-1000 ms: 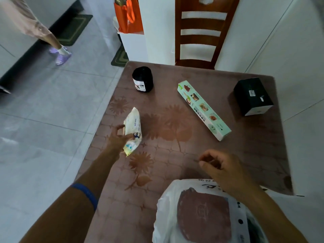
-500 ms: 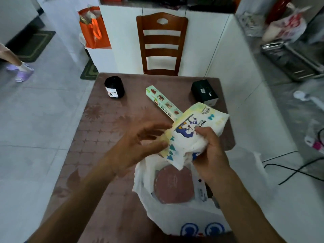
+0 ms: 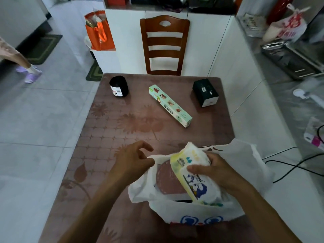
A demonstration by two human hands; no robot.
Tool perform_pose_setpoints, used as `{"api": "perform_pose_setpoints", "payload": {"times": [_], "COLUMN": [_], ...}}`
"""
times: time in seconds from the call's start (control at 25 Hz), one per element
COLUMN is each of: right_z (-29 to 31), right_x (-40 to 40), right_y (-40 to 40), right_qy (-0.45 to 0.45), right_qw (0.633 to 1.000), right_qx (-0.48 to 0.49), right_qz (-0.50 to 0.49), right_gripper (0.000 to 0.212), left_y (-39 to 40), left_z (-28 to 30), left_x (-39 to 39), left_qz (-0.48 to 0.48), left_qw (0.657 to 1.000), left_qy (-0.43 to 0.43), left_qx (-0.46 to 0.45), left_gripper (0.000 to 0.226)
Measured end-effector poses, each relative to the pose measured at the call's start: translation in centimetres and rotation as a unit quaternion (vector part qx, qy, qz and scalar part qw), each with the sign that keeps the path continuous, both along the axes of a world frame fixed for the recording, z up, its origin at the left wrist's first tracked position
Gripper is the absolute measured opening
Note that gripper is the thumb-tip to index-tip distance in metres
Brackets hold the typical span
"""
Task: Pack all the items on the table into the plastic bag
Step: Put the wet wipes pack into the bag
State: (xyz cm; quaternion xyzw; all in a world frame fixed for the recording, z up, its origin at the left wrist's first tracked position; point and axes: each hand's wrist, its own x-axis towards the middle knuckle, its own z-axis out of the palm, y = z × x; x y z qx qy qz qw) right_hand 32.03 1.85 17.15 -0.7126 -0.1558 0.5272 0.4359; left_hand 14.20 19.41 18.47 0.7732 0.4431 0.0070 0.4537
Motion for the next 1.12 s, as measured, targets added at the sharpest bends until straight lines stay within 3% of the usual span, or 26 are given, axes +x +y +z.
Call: {"api": "perform_pose_setpoints", "payload": {"times": [0.16, 0.24, 0.32, 0.36, 0.48, 0.56, 0.6, 0.68, 0.76, 0.84, 0.96, 1.04, 1.12], "right_z": [-2.1, -3.2, -3.8, -4.0, -5.1, -4.9, -4.4, -2.1, 0.6, 1.8, 1.7, 0.9, -0.1], "right_x": [-1.9, -2.7, -3.5, -3.7, -3.0, -2.2, -1.6, -0.4, 1.2, 2.7, 4.9, 7.0, 9.6], "right_y": [0.3, 1.2, 2.4, 2.8, 3.1, 2.8, 2.7, 2.8, 3.6, 5.1, 8.8, 11.6, 14.3], "right_qy": [0.000, -0.003, 0.001, -0.024, -0.245, -0.283, -0.260, -0.123, -0.007, -0.003, -0.030, 0.065, 0.162], "right_qw": [0.992, 0.990, 0.991, 0.989, 0.948, 0.947, 0.958, 0.991, 0.990, 0.979, 0.968, 0.942, 0.893], "right_qx": [-0.087, -0.074, -0.053, -0.059, -0.118, -0.093, -0.060, 0.043, 0.141, 0.174, 0.155, 0.146, 0.157], "right_qz": [0.086, 0.117, 0.121, 0.133, 0.165, 0.125, 0.103, 0.039, -0.030, -0.103, -0.193, -0.295, -0.389], "right_gripper": [0.050, 0.063, 0.060, 0.055, 0.034, 0.021, 0.016, 0.012, 0.016, 0.019, 0.018, 0.022, 0.030], "left_y": [0.2, 0.3, 0.4, 0.5, 1.2, 1.2, 1.3, 1.5, 2.4, 3.7, 6.4, 8.1, 9.6], "left_z": [0.2, 0.6, 0.7, 0.7, 0.4, 0.4, 0.3, -0.1, -1.4, -3.9, -9.2, -12.3, -14.7], "left_x": [-0.5, -0.6, -1.0, -1.0, -1.4, -1.5, -1.5, -1.0, -0.3, 0.8, 3.4, 5.8, 8.4], "left_qz": [0.095, 0.086, 0.062, 0.053, 0.025, -0.005, -0.010, 0.021, 0.099, 0.189, 0.191, 0.108, 0.013], "left_qw": [0.970, 0.942, 0.922, 0.919, 0.927, 0.927, 0.923, 0.909, 0.890, 0.882, 0.951, 0.987, 0.999], "left_qy": [-0.152, -0.211, -0.249, -0.256, -0.272, -0.275, -0.279, -0.295, -0.308, -0.287, -0.118, -0.031, 0.004], "left_qx": [-0.163, -0.245, -0.291, -0.294, -0.257, -0.256, -0.266, -0.294, -0.322, -0.322, -0.211, -0.116, -0.031], "left_gripper": [0.018, 0.018, 0.019, 0.020, 0.021, 0.023, 0.022, 0.018, 0.014, 0.015, 0.023, 0.037, 0.053]}}
